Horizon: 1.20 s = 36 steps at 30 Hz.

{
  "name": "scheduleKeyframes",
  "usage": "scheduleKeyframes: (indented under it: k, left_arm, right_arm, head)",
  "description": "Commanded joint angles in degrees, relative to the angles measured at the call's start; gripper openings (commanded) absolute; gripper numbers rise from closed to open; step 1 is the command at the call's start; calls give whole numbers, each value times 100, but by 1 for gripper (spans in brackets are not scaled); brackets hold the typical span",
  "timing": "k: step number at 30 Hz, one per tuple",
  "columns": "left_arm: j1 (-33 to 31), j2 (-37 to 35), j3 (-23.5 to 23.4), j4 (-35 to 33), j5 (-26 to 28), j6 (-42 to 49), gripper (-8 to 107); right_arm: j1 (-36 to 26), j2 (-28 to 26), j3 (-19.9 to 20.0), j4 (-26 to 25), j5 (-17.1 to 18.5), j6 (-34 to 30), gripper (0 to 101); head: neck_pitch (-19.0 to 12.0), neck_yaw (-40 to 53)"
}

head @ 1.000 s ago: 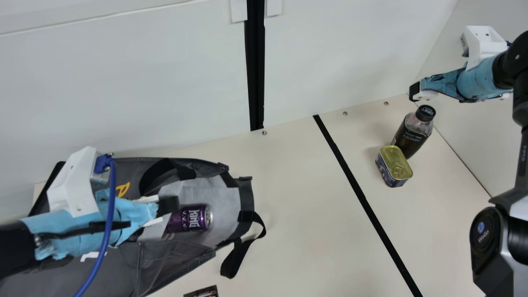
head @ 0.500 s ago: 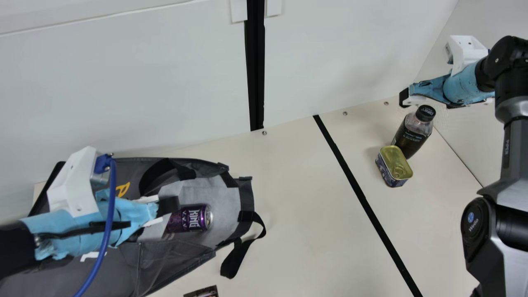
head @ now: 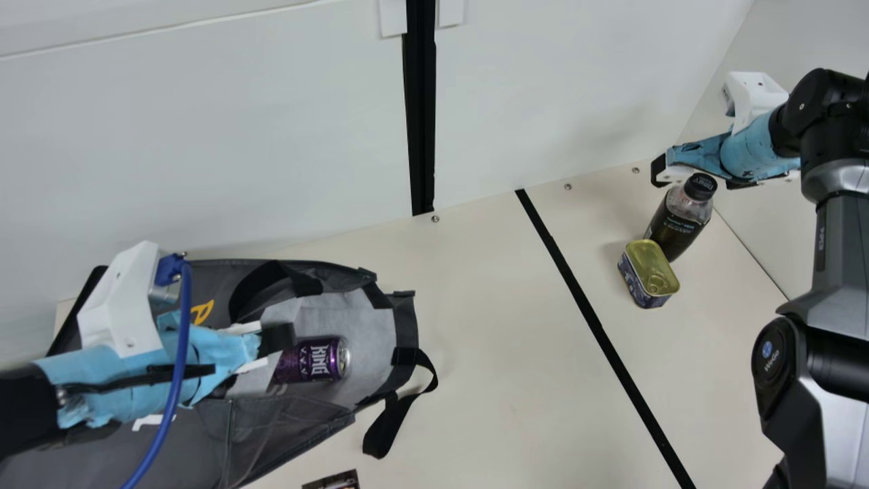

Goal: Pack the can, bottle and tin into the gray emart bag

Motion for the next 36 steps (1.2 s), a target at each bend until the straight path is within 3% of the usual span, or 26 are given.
scheduleKeyframes:
  k: [1,16,29,30,36]
  left_arm:
    - [0,0,0,0,0,0,10]
    - [0,0,0,0,0,0,10]
    - [0,0,0,0,0,0,10]
    - [0,0,0,0,0,0,10]
    - [0,0,0,0,0,0,10]
  right_arm:
    - [-9,21,4,26,3,-13,91]
    - [-76,227,-4,96,3,-46,91]
    - [-57,327,-124,167,3,-63,4]
    - [-57,330,-132,171,3,-65,0]
    - [-68,330,-192,204,3,-105,0]
  head:
    - [-130,-5]
    - [-130,-5]
    - [-130,-5]
    - [-130,-5]
    - [-130,-5]
